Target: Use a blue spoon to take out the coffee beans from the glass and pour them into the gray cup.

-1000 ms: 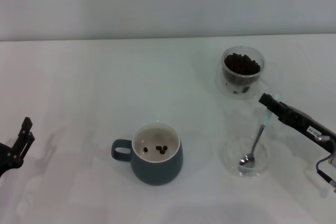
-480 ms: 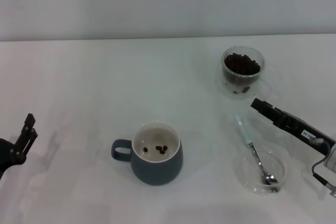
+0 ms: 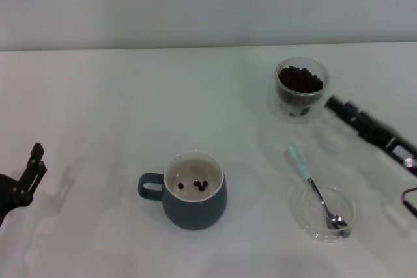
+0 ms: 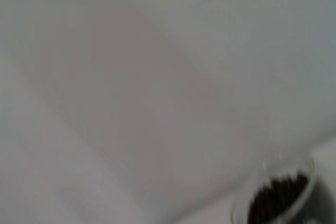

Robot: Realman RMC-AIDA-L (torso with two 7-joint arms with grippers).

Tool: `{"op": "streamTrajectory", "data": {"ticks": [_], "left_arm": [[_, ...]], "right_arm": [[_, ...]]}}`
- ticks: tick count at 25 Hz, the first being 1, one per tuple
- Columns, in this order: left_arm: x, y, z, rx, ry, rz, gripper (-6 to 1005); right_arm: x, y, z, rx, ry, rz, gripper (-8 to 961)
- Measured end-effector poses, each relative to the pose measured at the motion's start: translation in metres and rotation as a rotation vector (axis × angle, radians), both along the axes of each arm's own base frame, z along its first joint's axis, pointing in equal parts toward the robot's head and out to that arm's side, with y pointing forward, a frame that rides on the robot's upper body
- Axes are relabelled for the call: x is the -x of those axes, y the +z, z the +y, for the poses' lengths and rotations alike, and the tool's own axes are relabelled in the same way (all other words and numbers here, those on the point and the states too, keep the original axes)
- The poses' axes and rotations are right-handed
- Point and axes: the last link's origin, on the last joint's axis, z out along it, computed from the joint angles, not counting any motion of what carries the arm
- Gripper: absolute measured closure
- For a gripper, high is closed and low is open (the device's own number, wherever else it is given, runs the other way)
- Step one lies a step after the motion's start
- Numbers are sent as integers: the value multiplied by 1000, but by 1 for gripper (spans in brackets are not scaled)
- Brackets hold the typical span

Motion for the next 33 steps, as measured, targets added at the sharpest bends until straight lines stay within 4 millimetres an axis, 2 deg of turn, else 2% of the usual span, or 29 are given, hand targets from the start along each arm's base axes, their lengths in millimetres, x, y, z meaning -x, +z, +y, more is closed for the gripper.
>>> {"op": "streamTrajectory", "data": {"ticks": [3,6,9,13,23,33], "left_arm": [[1,0,-1,3,5,-12,233],[1,0,-1,7,9,-32,233],[1,0,-1,7,8,-39,233],[2,1,-2,5,12,-37,232],[-1,3,6,-31,35,-76,228],[-1,3,8,-31,33,-78,227]], "right_arm": [[-1,21,-6,-174,70,-93,206],[-6,37,-8,-359,118,-302,204],[-16,44,-4,-459,96,-522,201],[-25,46,2,-494,66,-710,184],[-35,46,8,-476,5,-777,132],[-25,38,7,-455,92,-785,101]]}}
